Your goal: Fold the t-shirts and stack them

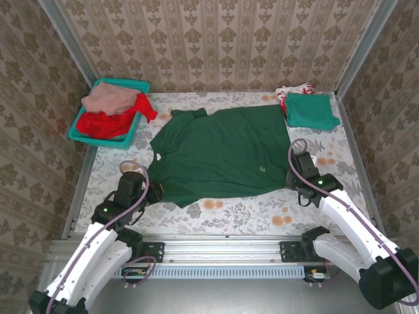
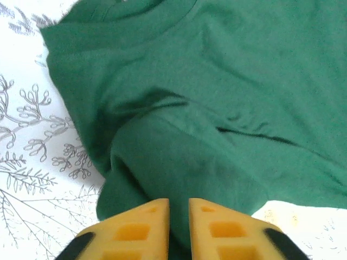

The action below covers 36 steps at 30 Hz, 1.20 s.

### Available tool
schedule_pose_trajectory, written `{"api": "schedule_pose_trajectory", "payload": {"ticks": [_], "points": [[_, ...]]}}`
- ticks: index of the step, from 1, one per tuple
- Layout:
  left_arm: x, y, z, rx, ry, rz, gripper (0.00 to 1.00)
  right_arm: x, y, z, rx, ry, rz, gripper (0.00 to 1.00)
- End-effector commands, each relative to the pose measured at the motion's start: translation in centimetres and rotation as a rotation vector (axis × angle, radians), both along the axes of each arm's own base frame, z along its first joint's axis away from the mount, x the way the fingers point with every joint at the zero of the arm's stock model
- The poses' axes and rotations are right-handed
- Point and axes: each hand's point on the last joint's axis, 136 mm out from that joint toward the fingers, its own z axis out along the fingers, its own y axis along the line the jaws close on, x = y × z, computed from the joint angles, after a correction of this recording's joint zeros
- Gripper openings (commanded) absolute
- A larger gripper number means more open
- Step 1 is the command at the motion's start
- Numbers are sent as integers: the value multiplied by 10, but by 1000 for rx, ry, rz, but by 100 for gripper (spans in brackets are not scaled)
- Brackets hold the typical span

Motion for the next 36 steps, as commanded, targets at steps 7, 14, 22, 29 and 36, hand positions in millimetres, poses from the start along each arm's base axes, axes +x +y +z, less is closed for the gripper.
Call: {"api": "schedule_pose_trajectory", "payload": {"ticks": [7, 14, 22, 29, 36], "points": [[3, 7, 37, 2, -70, 34, 58, 2, -13, 57, -22, -109, -37, 36], [58, -23, 56, 31, -110, -28, 65, 27, 51, 59, 236, -192, 144, 45], [190, -45, 35, 185, -17, -34, 63, 71, 129, -2, 188, -35, 295, 50], [310, -57, -14, 176, 88, -45, 53, 72, 138, -67, 156, 99, 282, 50], [364, -89, -74, 122, 185, -97, 53, 56, 134, -103, 140, 190, 272, 51]]}}
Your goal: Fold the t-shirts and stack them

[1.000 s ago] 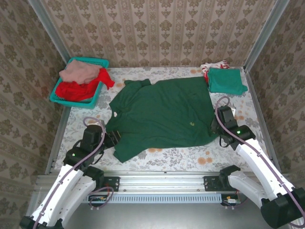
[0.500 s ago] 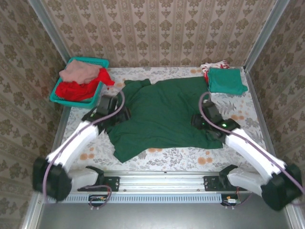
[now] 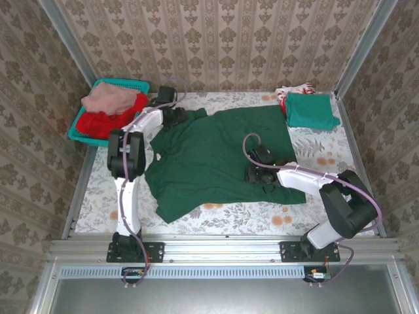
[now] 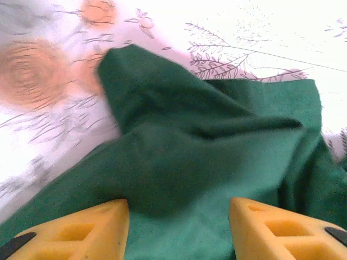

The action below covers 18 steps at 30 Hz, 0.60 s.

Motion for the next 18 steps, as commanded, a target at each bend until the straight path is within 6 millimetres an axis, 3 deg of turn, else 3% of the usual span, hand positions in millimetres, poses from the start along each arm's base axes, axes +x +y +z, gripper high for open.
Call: {"api": "schedule_pose_trajectory", "payload": {"ticks": [1, 3, 6, 8, 11, 14, 18], "points": [[2, -17, -17, -22, 67, -61, 53, -7, -1, -13, -6, 32, -13, 51], [11, -19, -25, -14, 70, -59, 47, -9, -5, -14, -25, 39, -16, 52], [27, -14, -29, -14, 80, -49, 16, -14, -4, -15, -21, 59, -7, 52], [40, -8, -23, -25, 60, -36, 4, -20, -6, -18, -24, 75, -4, 52], [63, 4, 0, -42, -9, -14, 0, -30, -11, -21, -41, 100, -3, 52], [83, 19, 36, -52, -92, 15, 0, -35, -15, -17, -54, 103, -5, 53], [94, 44, 73, -44, -167, 72, 0, -38, -11, 7, -38, 41, 28, 58]]}}
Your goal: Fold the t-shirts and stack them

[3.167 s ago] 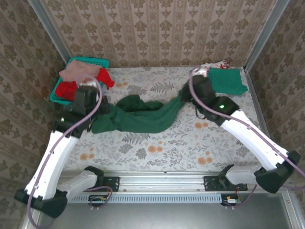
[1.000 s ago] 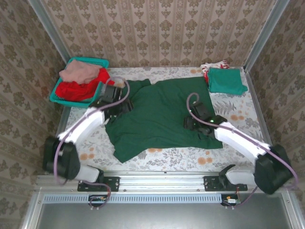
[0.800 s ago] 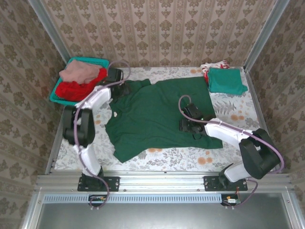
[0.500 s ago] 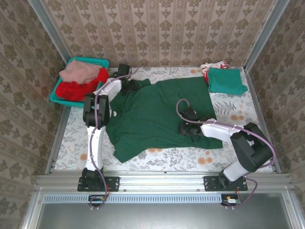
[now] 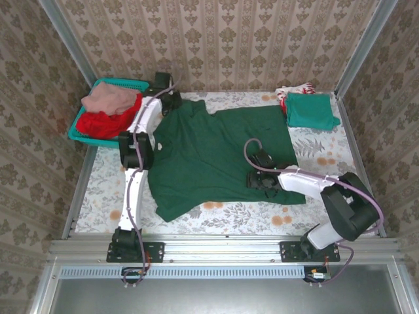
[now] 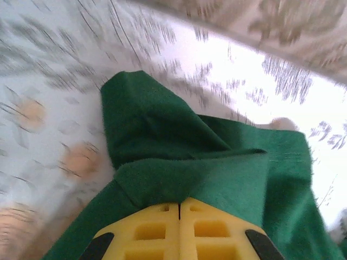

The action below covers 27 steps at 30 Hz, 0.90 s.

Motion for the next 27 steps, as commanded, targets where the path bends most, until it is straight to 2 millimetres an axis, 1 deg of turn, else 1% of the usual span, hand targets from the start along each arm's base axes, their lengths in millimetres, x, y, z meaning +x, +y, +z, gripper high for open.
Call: {"api": "schedule_pose_trajectory", "payload": {"ticks": [1, 2, 3, 4, 5, 6, 7, 9, 11, 12, 14, 16, 17, 18, 19, 20, 21, 22, 23, 25, 27], "points": [[7, 30, 52, 4, -77, 52, 0, -14, -1, 23, -4, -41, 36, 61], [5, 33, 56, 7, -76, 50, 0, -16, 1, 30, 4, -63, 48, 64], [2, 37, 60, 16, -71, 54, 6, -18, 4, 37, 15, -82, 64, 66], [-3, 40, 63, 28, -61, 51, 20, -20, 7, 43, 24, -102, 88, 68], [-8, 40, 67, 36, -58, 41, 38, -22, 11, 47, 31, -118, 108, 70], [-13, 40, 71, 44, -56, 32, 61, -24, 15, 50, 35, -129, 133, 71], [-19, 39, 76, 46, -52, 18, 67, -27, 19, 51, 35, -132, 159, 72], [-36, 37, 80, 56, -28, -5, 67, -32, 24, 48, 21, -120, 194, 72], [-57, 38, 90, 90, -14, -27, 67, -37, 28, 40, -17, -94, 225, 73], [-73, 38, 96, 111, -5, -35, 69, -39, 28, 35, -39, -83, 232, 73], [-110, 42, 100, 147, 23, -45, 72, -41, 33, 29, -64, -70, 260, 74], [-157, 43, 104, 146, 21, -53, 75, -43, 34, 23, -117, -66, 282, 75], [-180, 43, 101, 137, 22, -55, 75, -42, 35, 22, -143, -65, 293, 76], [-209, 45, 98, 126, 25, -47, 75, -42, 33, 18, -184, -55, 303, 76], [-240, 44, 89, 121, 36, -50, 75, -41, 33, 17, -224, -49, 313, 77], [-265, 44, 83, 127, 47, -48, 75, -41, 34, 16, -250, -44, 323, 77], [-293, 44, 77, 135, 60, -41, 75, -42, 37, 16, -274, -40, 345, 77], [-323, 47, 65, 143, 93, -31, 75, -41, 41, 16, -292, -43, 363, 77], [-346, 47, 58, 150, 112, -30, 74, -44, 40, 14, -328, -30, 375, 77], [-392, 47, 42, 160, 144, -23, 73, -44, 42, 12, -372, -31, 389, 77], [-428, 43, 31, 163, 166, -49, 71, -43, 45, 10, -387, -28, 388, 77]]}}
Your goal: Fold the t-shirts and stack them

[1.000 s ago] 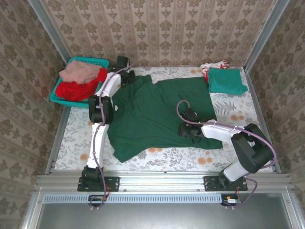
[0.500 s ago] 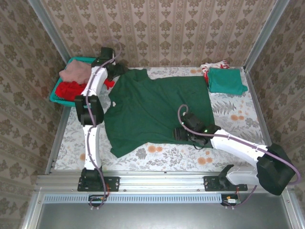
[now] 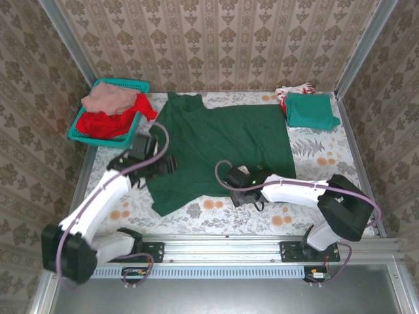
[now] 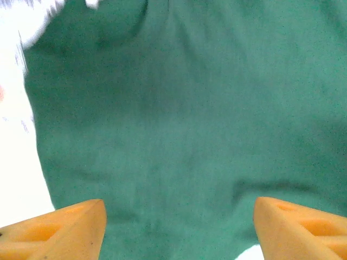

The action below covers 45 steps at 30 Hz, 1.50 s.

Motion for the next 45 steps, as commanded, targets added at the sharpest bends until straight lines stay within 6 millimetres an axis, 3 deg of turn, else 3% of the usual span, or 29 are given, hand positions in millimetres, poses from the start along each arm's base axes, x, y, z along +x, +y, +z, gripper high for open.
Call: {"api": "schedule_pose_trajectory", "payload": {"ticks": [1, 4, 6, 8, 13, 17, 22, 25, 27, 29, 32, 38, 41, 43, 45], "points": [[-53, 17, -26, 61, 81, 90, 70, 4, -10, 1, -113, -19, -3, 76], [-91, 28, -36, 92, 113, 114, 69, 7, -12, -5, -124, -26, -20, 73], [-105, 26, -41, 68, 110, 105, 68, 11, -23, -7, -169, -28, -65, 64], [-114, 21, -48, 54, 113, 93, 66, 17, -34, -6, -200, -15, -115, 55], [-126, 19, -80, 191, 181, 77, 62, 30, -45, 6, -202, -44, -153, 57], [-126, 14, -85, 288, 193, 47, 66, 34, -61, 18, -184, -60, -183, 60], [-110, -1, -90, 292, 151, -6, 62, 27, -38, 41, -13, -114, -105, 68], [-101, -12, -91, 283, 129, -44, 53, 21, -25, 56, 156, -167, -88, 72], [-98, -16, -92, 284, 133, -58, 36, 20, -20, 65, 246, -198, -92, 73], [-98, -20, -88, 278, 143, -73, 17, 17, -11, 73, 337, -211, -75, 73], [-97, -28, -70, 216, 116, -110, 0, 12, 6, 83, 470, -219, -34, 73], [-97, -28, -27, 15, 37, -121, 0, -3, 36, 93, 663, -251, 85, 71], [-92, -35, 0, -158, 18, -114, 0, -19, 66, 103, 748, -287, 233, 71], [-80, -36, 22, -246, -21, -110, 0, -24, 81, 108, 743, -312, 302, 72], [-66, -20, 24, -199, -19, -50, 0, -17, 85, 106, 694, -322, 303, 72]]}}
